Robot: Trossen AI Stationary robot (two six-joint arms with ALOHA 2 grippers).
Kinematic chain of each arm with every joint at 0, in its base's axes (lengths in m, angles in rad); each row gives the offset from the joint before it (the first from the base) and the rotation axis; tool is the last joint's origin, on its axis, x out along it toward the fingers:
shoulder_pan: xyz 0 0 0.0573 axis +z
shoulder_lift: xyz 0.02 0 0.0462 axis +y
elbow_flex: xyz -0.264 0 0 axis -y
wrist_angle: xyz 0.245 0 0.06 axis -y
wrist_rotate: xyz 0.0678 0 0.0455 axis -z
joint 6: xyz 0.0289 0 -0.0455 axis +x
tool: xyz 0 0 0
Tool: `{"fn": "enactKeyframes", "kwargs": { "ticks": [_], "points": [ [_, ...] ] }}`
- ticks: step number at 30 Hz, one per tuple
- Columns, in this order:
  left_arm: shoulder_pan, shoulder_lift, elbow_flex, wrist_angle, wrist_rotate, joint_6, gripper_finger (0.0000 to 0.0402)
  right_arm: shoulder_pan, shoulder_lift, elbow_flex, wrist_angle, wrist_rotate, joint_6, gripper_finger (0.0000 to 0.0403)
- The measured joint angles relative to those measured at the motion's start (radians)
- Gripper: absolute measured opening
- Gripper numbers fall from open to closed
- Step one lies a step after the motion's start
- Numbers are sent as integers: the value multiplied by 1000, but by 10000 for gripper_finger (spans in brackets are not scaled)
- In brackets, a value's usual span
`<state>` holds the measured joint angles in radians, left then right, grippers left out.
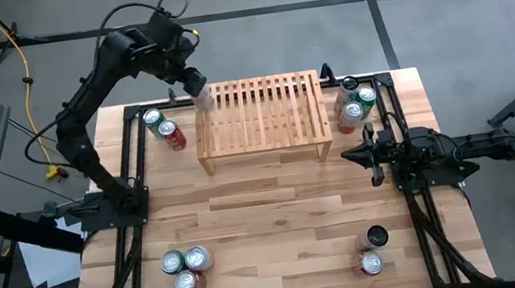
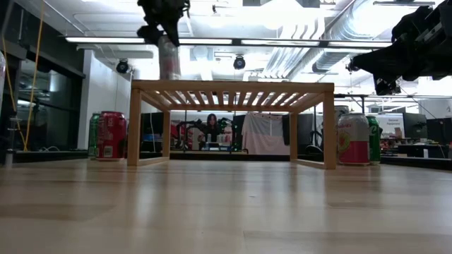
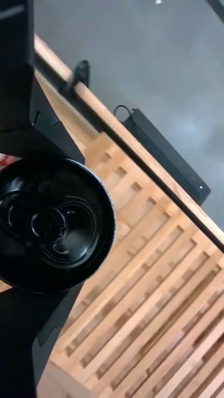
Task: Place canned beverage on shelf
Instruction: Put the top left white-pink soda can on the shelf
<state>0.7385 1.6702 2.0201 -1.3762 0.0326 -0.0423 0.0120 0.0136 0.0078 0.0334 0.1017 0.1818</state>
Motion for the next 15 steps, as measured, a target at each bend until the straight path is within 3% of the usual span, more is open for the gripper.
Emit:
{"fn": "enactKeyframes", "kwargs": {
  "ticks": [15],
  "points": [
    [1, 23, 0, 42, -27, 91, 255, 0, 0, 0, 0, 0, 0, 0]
  ]
}}
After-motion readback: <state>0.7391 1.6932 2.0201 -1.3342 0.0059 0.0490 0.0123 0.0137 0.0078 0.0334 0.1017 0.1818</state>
